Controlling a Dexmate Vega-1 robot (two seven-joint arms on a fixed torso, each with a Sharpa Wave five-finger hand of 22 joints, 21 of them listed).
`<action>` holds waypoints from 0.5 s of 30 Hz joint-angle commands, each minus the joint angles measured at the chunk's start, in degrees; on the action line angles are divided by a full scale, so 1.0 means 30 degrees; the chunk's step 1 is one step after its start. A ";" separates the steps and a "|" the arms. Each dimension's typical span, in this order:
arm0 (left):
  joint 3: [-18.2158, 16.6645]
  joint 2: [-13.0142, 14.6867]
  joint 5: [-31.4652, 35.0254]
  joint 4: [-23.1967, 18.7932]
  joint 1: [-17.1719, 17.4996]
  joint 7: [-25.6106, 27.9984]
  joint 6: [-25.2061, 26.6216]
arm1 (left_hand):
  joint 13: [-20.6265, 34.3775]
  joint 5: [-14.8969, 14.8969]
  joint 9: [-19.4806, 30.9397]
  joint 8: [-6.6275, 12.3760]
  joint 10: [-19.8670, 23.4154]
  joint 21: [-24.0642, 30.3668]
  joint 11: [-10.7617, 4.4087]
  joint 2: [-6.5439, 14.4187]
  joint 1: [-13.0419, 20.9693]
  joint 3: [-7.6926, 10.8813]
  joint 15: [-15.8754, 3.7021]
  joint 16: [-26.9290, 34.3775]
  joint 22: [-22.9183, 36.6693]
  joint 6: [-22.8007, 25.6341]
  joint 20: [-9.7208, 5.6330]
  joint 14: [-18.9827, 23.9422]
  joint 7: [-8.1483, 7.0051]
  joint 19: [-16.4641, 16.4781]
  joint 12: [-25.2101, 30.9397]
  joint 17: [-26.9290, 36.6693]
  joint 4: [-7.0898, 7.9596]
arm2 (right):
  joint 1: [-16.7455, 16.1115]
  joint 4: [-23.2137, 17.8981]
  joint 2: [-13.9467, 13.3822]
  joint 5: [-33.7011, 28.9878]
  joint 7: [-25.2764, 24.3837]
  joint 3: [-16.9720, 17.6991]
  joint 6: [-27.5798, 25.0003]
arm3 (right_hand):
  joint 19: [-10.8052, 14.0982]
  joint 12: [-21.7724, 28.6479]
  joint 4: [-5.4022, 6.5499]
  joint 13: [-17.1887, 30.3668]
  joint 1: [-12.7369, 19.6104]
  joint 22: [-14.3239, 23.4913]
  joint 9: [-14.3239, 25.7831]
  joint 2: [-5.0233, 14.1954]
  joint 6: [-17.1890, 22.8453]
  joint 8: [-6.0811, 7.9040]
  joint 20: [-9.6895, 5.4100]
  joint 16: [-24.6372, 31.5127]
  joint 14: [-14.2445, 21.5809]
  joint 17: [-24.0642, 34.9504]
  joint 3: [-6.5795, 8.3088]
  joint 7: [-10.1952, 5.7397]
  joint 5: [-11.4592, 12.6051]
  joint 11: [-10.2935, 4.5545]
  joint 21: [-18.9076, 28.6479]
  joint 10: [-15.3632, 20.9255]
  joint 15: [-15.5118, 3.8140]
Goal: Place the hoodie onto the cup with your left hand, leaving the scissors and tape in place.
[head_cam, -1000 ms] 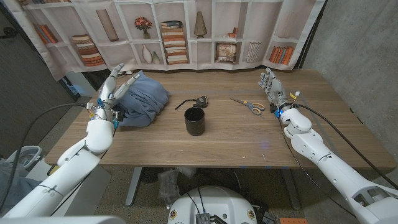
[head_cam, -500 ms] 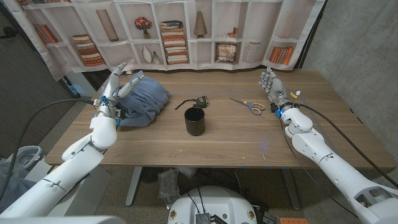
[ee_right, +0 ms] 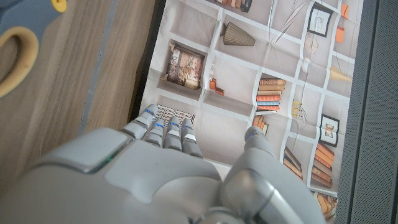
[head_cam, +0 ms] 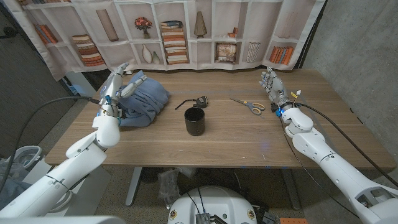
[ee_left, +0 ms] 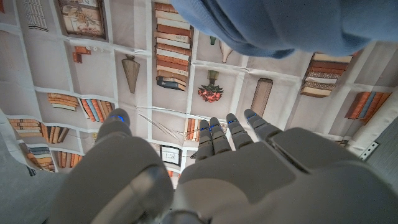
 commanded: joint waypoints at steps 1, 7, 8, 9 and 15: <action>0.0578 0.0521 0.1040 -0.0430 -0.0066 0.0447 0.1669 | 0.0103 0.0192 0.0032 0.0131 0.0221 0.0073 -0.0042 -0.0006 0.0231 0.0016 -0.0375 0.0076 0.0109 0.0287 -0.0475 0.0181 0.0016 0.0264 0.0123 0.0093 -0.0178 | 0.0071 -0.0082 -0.0098 -0.0033 -0.0061 0.0052 -0.0117 | 0.0112 0.0104 0.0003 0.0034 0.0016 0.0030 0.0042 0.0186 0.0172 0.0011 0.0027 0.0040 0.0137 0.0048 -0.0067 -0.0013 -0.0016 0.0038 -0.0133 0.0154 0.0012; 0.0758 0.0737 0.0922 -0.0326 -0.0165 0.0234 0.1937 | 0.0105 0.0251 0.0035 0.0091 0.0162 0.0059 -0.0084 0.0017 0.0289 -0.0021 -0.0421 0.0054 0.0113 0.0261 -0.0356 0.0187 -0.0068 0.0269 0.0070 0.0099 -0.0196 | 0.0153 0.0004 -0.0021 0.0004 -0.0026 0.0004 -0.0177 | 0.0125 0.0099 -0.0001 0.0034 0.0012 0.0032 0.0043 0.0189 0.0131 -0.0007 0.0052 0.0042 0.0154 0.0049 -0.0076 -0.0073 -0.0019 0.0019 -0.0169 0.0150 -0.0009; 0.0826 0.0789 0.1009 -0.0321 -0.0212 0.0230 0.2077 | 0.0106 0.0263 0.0035 0.0072 0.0135 0.0051 -0.0067 0.0021 0.0300 -0.0029 -0.0409 0.0042 0.0113 0.0229 -0.0324 0.0169 -0.0097 0.0257 0.0054 0.0100 -0.0200 | 0.0171 0.0024 -0.0032 -0.0034 0.0000 -0.0018 -0.0159 | 0.0133 0.0099 -0.0002 0.0034 0.0012 0.0032 0.0043 0.0190 0.0128 -0.0008 0.0053 0.0045 0.0161 0.0049 -0.0077 -0.0074 -0.0019 0.0035 -0.0170 0.0151 -0.0025; 0.0908 0.0818 0.1121 -0.0376 -0.0268 0.0201 0.2376 | 0.0106 0.0272 0.0036 0.0058 0.0145 0.0055 -0.0061 0.0023 0.0309 -0.0034 -0.0422 0.0036 0.0114 0.0204 -0.0340 0.0160 -0.0132 0.0273 0.0055 0.0101 -0.0203 | 0.0169 0.0007 -0.0028 -0.0042 -0.0031 -0.0019 -0.0173 | 0.0142 0.0104 -0.0003 0.0034 0.0012 0.0032 0.0043 0.0192 0.0108 -0.0016 0.0058 0.0045 0.0163 0.0049 -0.0078 -0.0075 -0.0019 0.0037 -0.0175 0.0165 -0.0014; 0.1460 0.1130 0.1789 -0.0337 -0.0675 0.0236 0.3144 | 0.0110 0.0357 0.0040 0.0011 0.0199 0.0123 -0.0363 0.0021 0.0393 -0.0109 -0.0556 0.0013 0.0110 0.0184 -0.0437 0.0180 -0.0271 0.0532 0.0038 0.0106 -0.0238 | 0.0041 -0.0169 -0.0047 -0.0019 -0.0167 0.0029 -0.0200 | 0.0171 0.0113 -0.0008 0.0035 0.0013 0.0034 0.0044 0.0201 0.0066 -0.0030 0.0060 0.0045 0.0177 0.0049 -0.0083 -0.0097 -0.0022 0.0037 -0.0204 0.0198 -0.0016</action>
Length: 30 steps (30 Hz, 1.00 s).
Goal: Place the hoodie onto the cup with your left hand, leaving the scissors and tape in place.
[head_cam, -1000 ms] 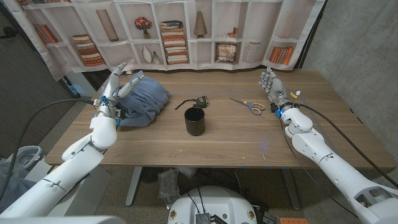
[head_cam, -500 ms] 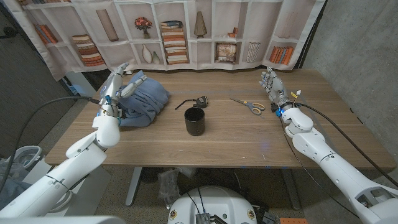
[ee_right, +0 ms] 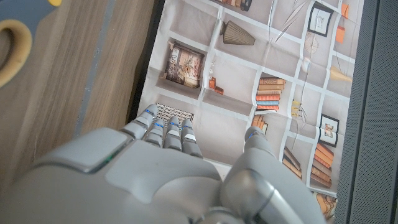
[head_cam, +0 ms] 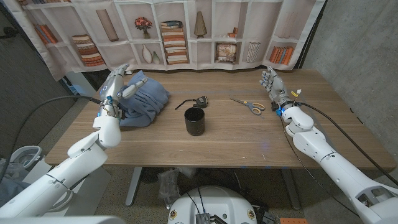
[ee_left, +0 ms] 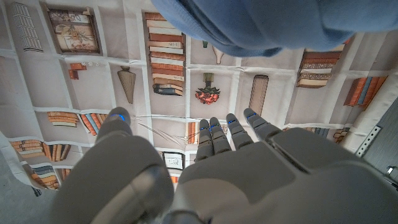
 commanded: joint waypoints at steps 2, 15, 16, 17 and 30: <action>0.1002 0.0553 0.1089 -0.0002 -0.0669 -0.0009 0.1756 | 0.0110 0.0163 0.0044 0.0016 0.0189 0.0121 -0.0326 -0.0009 0.0294 -0.0050 -0.0582 0.0020 0.0036 0.0087 -0.0463 0.0218 -0.0214 0.0338 0.0029 0.0106 -0.0169 | -0.0127 -0.0161 -0.0019 -0.0024 -0.0147 0.0008 -0.0052 | 0.0185 0.0106 -0.0010 0.0036 0.0016 0.0035 0.0045 0.0206 0.0068 -0.0028 0.0052 0.0046 0.0078 0.0049 -0.0084 -0.0089 -0.0023 0.0002 -0.0063 0.0185 0.0085; 0.2230 0.0724 0.2181 0.0914 -0.1788 0.0590 0.2380 | 0.0114 0.0281 0.0051 -0.0022 0.0245 0.0108 -0.0588 0.0017 0.0418 -0.0128 -0.0849 -0.0014 0.0029 0.0099 -0.0511 0.0233 -0.0449 0.0435 0.0005 0.0107 -0.0213 | -0.0691 -0.0921 -0.0342 0.0000 -0.0598 0.0246 -0.0244 | 0.0212 0.0115 -0.0020 0.0037 0.0020 0.0038 0.0046 0.0222 0.0138 0.0002 0.0051 0.0046 0.0102 0.0049 -0.0094 -0.0102 -0.0029 0.0013 -0.0128 0.0228 0.0106; 0.2362 0.0798 0.2336 0.0901 -0.1877 0.0504 0.2595 | 0.0114 0.0290 0.0051 -0.0024 0.0244 0.0112 -0.0576 0.0020 0.0428 -0.0133 -0.0865 -0.0011 0.0028 0.0100 -0.0528 0.0246 -0.0456 0.0452 0.0002 0.0106 -0.0217 | -0.0740 -0.0986 -0.0368 0.0011 -0.0636 0.0272 -0.0263 | 0.0215 0.0108 -0.0022 0.0037 0.0021 0.0038 0.0046 0.0224 0.0147 0.0005 0.0053 0.0046 0.0105 0.0049 -0.0095 -0.0104 -0.0029 0.0040 -0.0135 0.0211 0.0111; 0.2479 0.0876 0.2453 0.0908 -0.1960 0.0432 0.2722 | 0.0114 0.0302 0.0052 -0.0016 0.0253 0.0117 -0.0590 0.0023 0.0442 -0.0139 -0.0884 -0.0011 0.0028 0.0127 -0.0535 0.0256 -0.0494 0.0479 0.0001 0.0106 -0.0222 | -0.0789 -0.1046 -0.0399 0.0006 -0.0675 0.0295 -0.0271 | 0.0217 0.0107 -0.0023 0.0038 0.0021 0.0038 0.0046 0.0226 0.0140 0.0002 0.0053 0.0043 0.0100 0.0049 -0.0096 -0.0120 -0.0030 0.0045 -0.0142 0.0212 0.0108; 0.3156 0.1397 0.2149 0.0692 -0.2689 -0.1100 0.3841 | 0.0116 0.0445 0.0059 0.0032 0.0399 0.0048 -0.0714 0.0032 0.0600 -0.0230 -0.0944 -0.0003 0.0020 0.0348 -0.0473 0.0406 -0.0652 0.0450 -0.0003 0.0101 -0.0285 | -0.1044 -0.1344 -0.0577 0.0019 -0.0826 0.0425 -0.0364 | 0.0230 0.0088 -0.0026 0.0038 0.0010 0.0042 0.0047 0.0236 0.0128 -0.0005 0.0072 0.0024 0.0068 0.0051 -0.0114 -0.0096 -0.0043 0.0051 -0.0213 0.0180 0.0096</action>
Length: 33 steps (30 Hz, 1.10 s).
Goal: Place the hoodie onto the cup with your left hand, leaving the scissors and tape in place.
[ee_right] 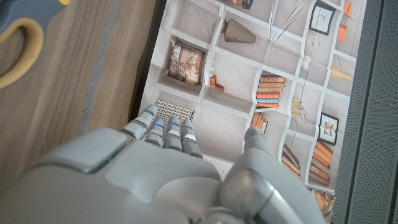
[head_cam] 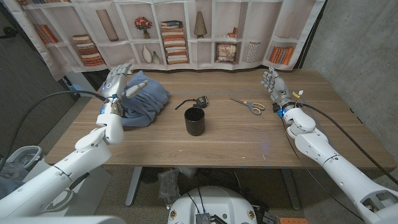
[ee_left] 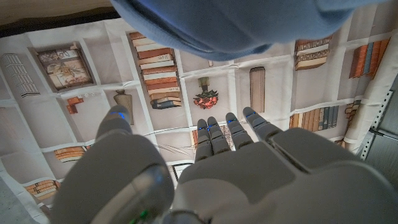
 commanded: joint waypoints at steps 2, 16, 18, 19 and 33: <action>0.0827 0.0503 -0.0069 -0.0127 -0.0797 -0.1423 0.1408 | 0.0021 0.0209 0.0064 -0.0027 -0.0176 0.0021 -0.0061 0.0022 0.0284 -0.0029 -0.0825 -0.0057 0.0048 -0.0144 -0.0417 -0.0001 -0.0094 0.0077 -0.0089 0.0101 -0.0065 | -0.0246 -0.0260 -0.0131 0.0071 -0.0163 0.0111 -0.0127 | 0.0091 0.0090 0.0027 0.0038 0.0106 0.0044 0.0046 0.0137 0.0055 -0.0007 -0.0069 0.0025 0.0075 0.0052 -0.0064 -0.0050 -0.0046 0.0072 -0.0036 0.0013 0.0114; 0.1592 0.0669 -0.0195 -0.0210 -0.1315 -0.2170 0.3088 | 0.0026 0.0342 0.0071 -0.0241 -0.0639 -0.0072 0.0130 -0.0131 0.0603 -0.0234 -0.0598 -0.0225 0.0037 -0.0589 0.0306 -0.0447 -0.0069 -0.0001 -0.0280 0.0087 -0.0252 | -0.0038 0.0053 0.0019 0.0072 -0.0060 0.0019 -0.0116 | 0.0112 0.0089 0.0018 0.0039 0.0107 0.0047 0.0047 0.0155 0.0080 0.0002 -0.0052 0.0025 0.0087 0.0051 -0.0077 -0.0056 -0.0056 0.0070 -0.0111 0.0024 0.0112; 0.1682 0.0614 -0.0171 -0.0224 -0.1376 -0.2147 0.3395 | 0.0030 0.0382 0.0073 -0.0282 -0.0742 -0.0065 0.0496 -0.0206 0.0751 -0.0312 -0.0464 -0.0237 0.0032 -0.0689 0.0563 -0.0528 -0.0130 0.0070 -0.0301 0.0083 -0.0345 | -0.0016 0.0102 0.0035 0.0061 -0.0054 0.0017 -0.0085 | 0.0126 0.0088 0.0015 0.0039 0.0108 0.0048 0.0047 0.0157 0.0038 -0.0015 -0.0047 0.0021 0.0081 0.0051 -0.0080 -0.0068 -0.0058 0.0073 -0.0120 0.0025 0.0124; 0.1729 0.0593 -0.0155 -0.0228 -0.1405 -0.2127 0.3530 | 0.0032 0.0401 0.0075 -0.0285 -0.0793 -0.0057 0.0635 -0.0243 0.0824 -0.0351 -0.0380 -0.0241 0.0030 -0.0698 0.0768 -0.0565 -0.0148 0.0116 -0.0310 0.0081 -0.0391 | -0.0001 0.0131 0.0037 0.0050 -0.0035 0.0012 -0.0064 | 0.0121 0.0087 0.0014 0.0040 0.0108 0.0048 0.0047 0.0157 0.0036 -0.0015 -0.0040 0.0023 0.0087 0.0051 -0.0081 -0.0055 -0.0058 0.0080 -0.0127 0.0024 0.0125; 0.1946 0.0381 -0.0851 -0.0234 -0.1663 -0.2284 0.4612 | 0.0074 0.0556 0.0122 -0.0554 -0.2087 -0.0013 0.1890 -0.0483 0.1236 -0.1298 0.1501 -0.0234 0.0051 -0.1791 0.4393 -0.1115 -0.0637 0.0712 -0.0415 0.0125 -0.0633 | 0.0163 0.0229 0.0050 0.0034 -0.0003 -0.0053 -0.0202 | 0.0146 0.0093 0.0002 0.0041 0.0108 0.0050 0.0048 0.0161 -0.0005 -0.0028 -0.0055 0.0019 0.0088 0.0051 -0.0099 -0.0109 -0.0065 0.0081 -0.0192 0.0049 0.0129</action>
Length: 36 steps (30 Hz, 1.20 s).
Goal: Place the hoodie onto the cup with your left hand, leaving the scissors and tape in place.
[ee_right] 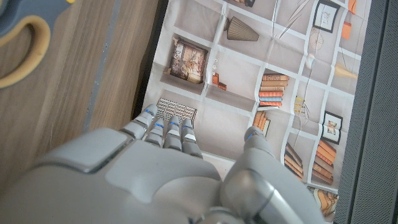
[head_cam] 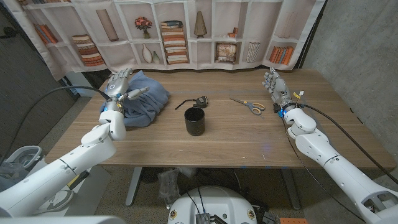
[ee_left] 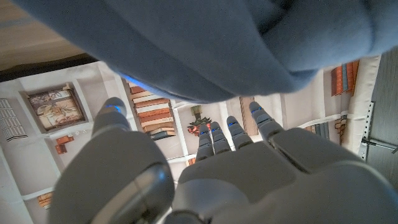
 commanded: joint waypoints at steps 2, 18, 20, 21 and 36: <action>0.0279 -0.0016 -0.0732 -0.0033 -0.0326 -0.0480 0.1052 | 0.0082 0.0100 0.0051 -0.0148 -0.0414 -0.0049 0.0099 -0.0103 0.0163 -0.0419 0.0521 0.0018 0.0048 -0.0517 0.0983 -0.0101 -0.0344 0.0109 -0.0111 0.0129 -0.0032 | 0.0145 0.0125 0.0036 -0.0024 0.0047 -0.0070 -0.0092 | 0.0153 0.0092 0.0000 0.0043 0.0105 0.0053 0.0048 0.0163 0.0013 -0.0020 -0.0048 0.0013 0.0074 0.0052 -0.0104 -0.0104 -0.0067 0.0062 -0.0064 0.0051 0.0143; 0.1072 -0.0121 -0.1785 -0.0286 -0.1517 -0.2106 0.3232 | 0.0086 -0.0014 0.0068 -0.0259 -0.1485 -0.0090 0.0348 -0.0353 -0.0279 -0.1187 0.1005 -0.0027 0.0067 -0.1427 0.1193 -0.0559 -0.1087 0.0227 -0.0238 0.0131 0.0078 | 0.0049 0.0134 -0.0035 -0.0017 0.0038 -0.0013 -0.0051 | 0.0160 0.0105 -0.0011 0.0046 0.0102 0.0056 0.0048 0.0170 -0.0032 -0.0031 -0.0007 0.0018 0.0092 0.0054 -0.0125 -0.0168 -0.0074 0.0017 -0.0147 0.0096 0.0164; 0.1136 -0.0156 -0.2153 -0.0335 -0.1733 -0.2555 0.3599 | 0.0086 -0.0051 0.0072 -0.0322 -0.1748 -0.0082 0.0482 -0.0374 -0.0378 -0.1368 0.1159 -0.0056 0.0069 -0.1782 0.1197 -0.0745 -0.1178 0.0309 -0.0252 0.0128 0.0100 | 0.0027 0.0088 -0.0037 0.0024 0.0007 0.0008 -0.0096 | 0.0163 0.0112 -0.0013 0.0047 0.0100 0.0056 0.0048 0.0170 -0.0022 -0.0025 -0.0007 0.0014 0.0082 0.0055 -0.0129 -0.0172 -0.0076 0.0026 -0.0160 0.0117 0.0180; 0.1226 -0.0167 -0.2307 -0.0366 -0.1895 -0.2837 0.3891 | 0.0085 -0.0087 0.0077 -0.0319 -0.1970 -0.0056 0.0796 -0.0384 -0.0463 -0.1534 0.1325 -0.0015 0.0072 -0.1987 0.1193 -0.0729 -0.1228 0.0437 -0.0250 0.0120 0.0119 | 0.0015 0.0072 -0.0051 0.0018 0.0005 0.0012 -0.0094 | 0.0164 0.0110 -0.0013 0.0047 0.0100 0.0056 0.0048 0.0170 -0.0017 -0.0023 -0.0003 0.0016 0.0088 0.0055 -0.0130 -0.0172 -0.0076 0.0026 -0.0163 0.0113 0.0169; 0.2440 0.0158 -0.2969 -0.0364 -0.2988 -0.3558 0.5248 | 0.0077 -0.0200 0.0085 -0.0195 -0.2404 0.0009 0.0929 -0.0403 -0.0611 -0.1942 0.1485 -0.0079 0.0075 -0.2149 0.1193 -0.1091 -0.1335 0.0802 -0.0212 0.0104 0.0128 | -0.0201 -0.0202 -0.0188 0.0040 -0.0029 0.0076 -0.0124 | 0.0178 0.0112 -0.0027 0.0051 0.0098 0.0060 0.0049 0.0173 -0.0020 -0.0018 0.0045 0.0019 0.0103 0.0056 -0.0152 -0.0216 -0.0079 0.0006 -0.0242 0.0130 0.0171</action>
